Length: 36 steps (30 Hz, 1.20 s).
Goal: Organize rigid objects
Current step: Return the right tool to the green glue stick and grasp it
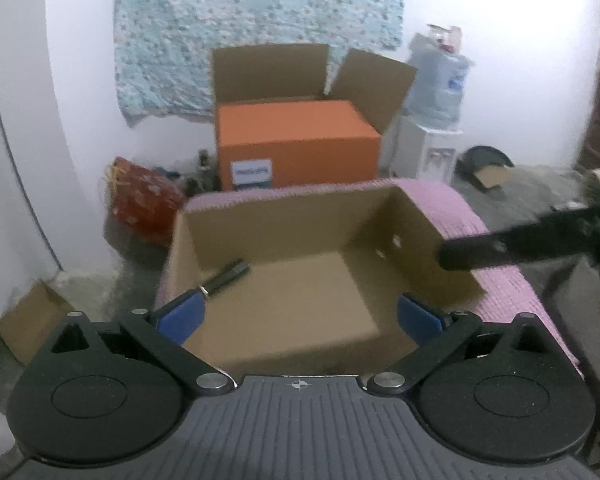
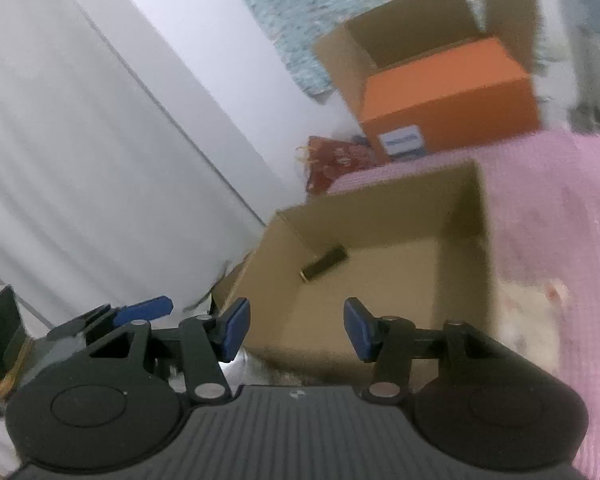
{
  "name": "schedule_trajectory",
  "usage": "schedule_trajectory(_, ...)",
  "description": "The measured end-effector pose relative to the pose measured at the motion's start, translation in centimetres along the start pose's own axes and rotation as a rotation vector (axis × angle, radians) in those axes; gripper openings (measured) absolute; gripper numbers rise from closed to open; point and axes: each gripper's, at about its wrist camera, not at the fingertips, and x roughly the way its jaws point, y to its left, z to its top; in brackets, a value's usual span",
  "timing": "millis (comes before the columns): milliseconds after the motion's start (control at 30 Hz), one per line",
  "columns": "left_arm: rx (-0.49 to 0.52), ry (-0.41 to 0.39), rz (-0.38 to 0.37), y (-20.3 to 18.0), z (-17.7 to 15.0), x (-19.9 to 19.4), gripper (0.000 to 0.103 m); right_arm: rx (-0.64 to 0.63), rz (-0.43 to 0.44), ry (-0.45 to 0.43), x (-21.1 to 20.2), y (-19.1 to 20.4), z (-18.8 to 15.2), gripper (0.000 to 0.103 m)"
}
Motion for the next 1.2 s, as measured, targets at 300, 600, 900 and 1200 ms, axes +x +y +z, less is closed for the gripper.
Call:
schedule_trajectory(300, 0.056, 0.030, -0.095, -5.1, -5.8, 0.7, 0.103, 0.105, -0.128, -0.010, -3.5, -4.8, -9.2, 0.055)
schedule_trajectory(600, 0.154, 0.062, -0.095, -9.9, -8.4, 5.4, 0.095, -0.025, -0.261, 0.065, 0.8, -7.6, -9.5, 0.046)
schedule_trajectory(900, 0.154, 0.149, -0.162, -10.8, -8.7, 8.3, 0.073, -0.041, -0.273, 0.157, 5.8, -10.4, -8.9, 0.025)
schedule_trajectory(1200, 0.155, 0.236, -0.251, -11.4, -9.2, 9.9, 0.059, 0.126, -0.186, 0.214, 4.9, -12.6, -9.5, 0.016)
